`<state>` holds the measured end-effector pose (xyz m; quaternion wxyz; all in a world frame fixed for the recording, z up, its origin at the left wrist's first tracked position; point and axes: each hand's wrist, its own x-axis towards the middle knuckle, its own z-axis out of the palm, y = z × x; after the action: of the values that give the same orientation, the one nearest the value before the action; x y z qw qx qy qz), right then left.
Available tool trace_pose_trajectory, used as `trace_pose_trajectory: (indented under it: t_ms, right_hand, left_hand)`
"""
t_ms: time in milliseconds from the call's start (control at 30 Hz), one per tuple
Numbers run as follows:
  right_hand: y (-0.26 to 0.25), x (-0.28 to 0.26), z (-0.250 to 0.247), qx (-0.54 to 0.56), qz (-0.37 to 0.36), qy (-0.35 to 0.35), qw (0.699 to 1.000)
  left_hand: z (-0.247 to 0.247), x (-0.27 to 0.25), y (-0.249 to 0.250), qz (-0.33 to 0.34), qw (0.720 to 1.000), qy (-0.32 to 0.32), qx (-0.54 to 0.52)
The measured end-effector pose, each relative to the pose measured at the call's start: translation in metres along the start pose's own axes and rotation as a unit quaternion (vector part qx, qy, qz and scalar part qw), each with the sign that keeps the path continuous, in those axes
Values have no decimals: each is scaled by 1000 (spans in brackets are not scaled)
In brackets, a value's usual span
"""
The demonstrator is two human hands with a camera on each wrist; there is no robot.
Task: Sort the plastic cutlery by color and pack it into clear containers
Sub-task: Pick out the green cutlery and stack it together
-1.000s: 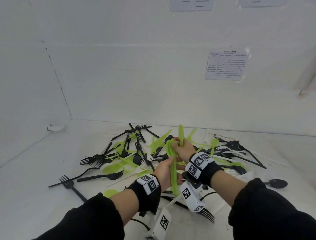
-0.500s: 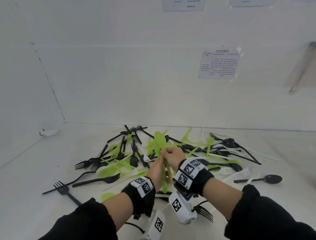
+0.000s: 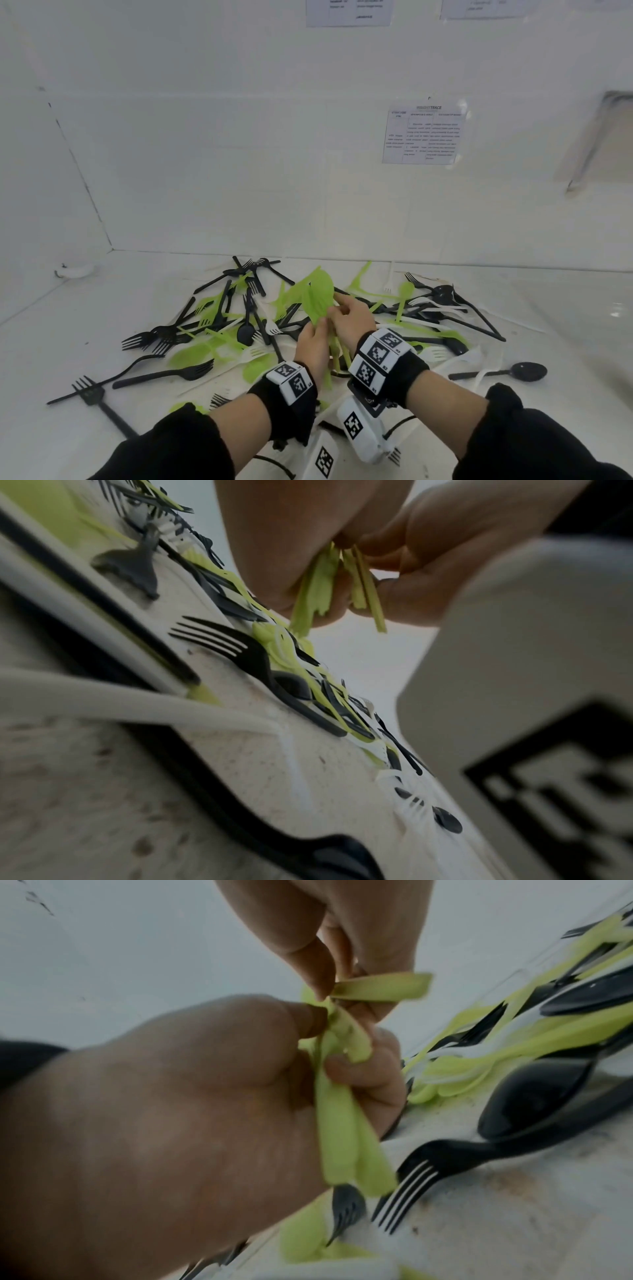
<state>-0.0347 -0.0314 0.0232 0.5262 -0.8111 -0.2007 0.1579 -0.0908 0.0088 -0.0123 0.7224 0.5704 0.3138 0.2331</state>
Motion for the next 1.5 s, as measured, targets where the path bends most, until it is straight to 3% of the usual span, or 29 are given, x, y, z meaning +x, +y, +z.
trace_pose_trajectory:
  t_ms: [100,333,600,867,1133,1300,1500]
  right_hand:
    - [5,6,-16,53,6,28,998]
    - [20,14,-38,28,14,-24,999]
    - [26,35,-57,124,33,22,992]
    - [32,40,-65,40,-1,55,998]
    - [31,36,-59,5,-42,21,999]
    - [26,26,-57,-82,-94,-28,992]
    - [28,34,-49,-43,-49,-43,997]
  left_hand:
    - [9,4,1,6,1000,4,4]
    - [34,5,9,-14,1000,-15,-8]
    - [58,6,3,6,999,-31,0]
    - [63,11,4,-36,999,-25,-32]
    - [64,17,4,-73,995,-28,-61]
    - [64,18,7,-69,994,-29,-77]
    - [62,18,4,-144,981,-34,-127]
